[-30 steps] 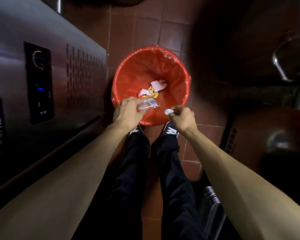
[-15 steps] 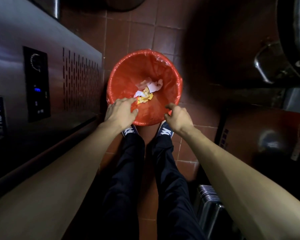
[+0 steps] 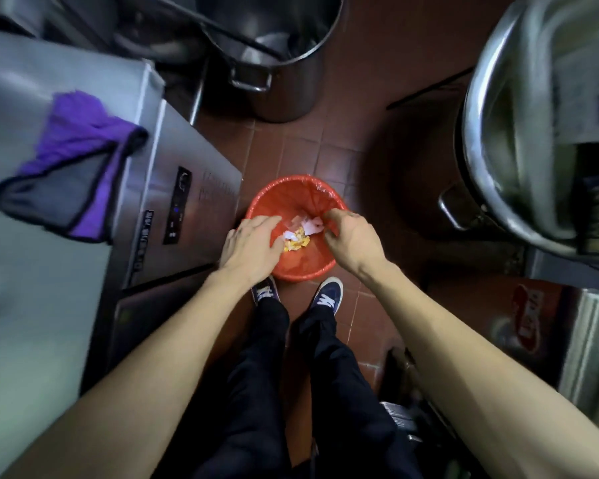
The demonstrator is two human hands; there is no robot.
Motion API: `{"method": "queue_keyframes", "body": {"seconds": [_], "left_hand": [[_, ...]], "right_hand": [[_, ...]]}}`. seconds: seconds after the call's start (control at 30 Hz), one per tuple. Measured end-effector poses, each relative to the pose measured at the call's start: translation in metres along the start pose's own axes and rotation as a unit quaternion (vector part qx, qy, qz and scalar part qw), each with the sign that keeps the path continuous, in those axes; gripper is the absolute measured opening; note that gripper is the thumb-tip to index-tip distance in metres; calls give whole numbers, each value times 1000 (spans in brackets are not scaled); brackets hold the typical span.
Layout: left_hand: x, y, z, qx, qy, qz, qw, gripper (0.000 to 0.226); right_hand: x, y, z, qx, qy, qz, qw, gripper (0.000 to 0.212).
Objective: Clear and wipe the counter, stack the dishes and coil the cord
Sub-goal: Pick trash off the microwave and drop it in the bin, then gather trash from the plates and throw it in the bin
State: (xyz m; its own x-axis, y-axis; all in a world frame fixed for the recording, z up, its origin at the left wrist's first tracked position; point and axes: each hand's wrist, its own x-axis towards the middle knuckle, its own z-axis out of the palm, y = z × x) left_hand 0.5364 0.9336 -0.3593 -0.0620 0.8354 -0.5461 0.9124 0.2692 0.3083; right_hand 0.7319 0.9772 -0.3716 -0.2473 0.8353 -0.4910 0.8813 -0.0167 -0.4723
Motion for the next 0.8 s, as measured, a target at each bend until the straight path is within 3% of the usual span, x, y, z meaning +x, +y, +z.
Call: {"method": "queue_keyframes", "body": {"seconds": [0.4,0.8], "left_hand": [[-92,15,-130,-18,175,-25,984,49],[-209,-82,-172,-31,292,-118,948,49]], "right_hand": [[-51,-118,-109,-49,82,-187,978,18],[-87,-249,-95,-110,74,-337,932,27]]}}
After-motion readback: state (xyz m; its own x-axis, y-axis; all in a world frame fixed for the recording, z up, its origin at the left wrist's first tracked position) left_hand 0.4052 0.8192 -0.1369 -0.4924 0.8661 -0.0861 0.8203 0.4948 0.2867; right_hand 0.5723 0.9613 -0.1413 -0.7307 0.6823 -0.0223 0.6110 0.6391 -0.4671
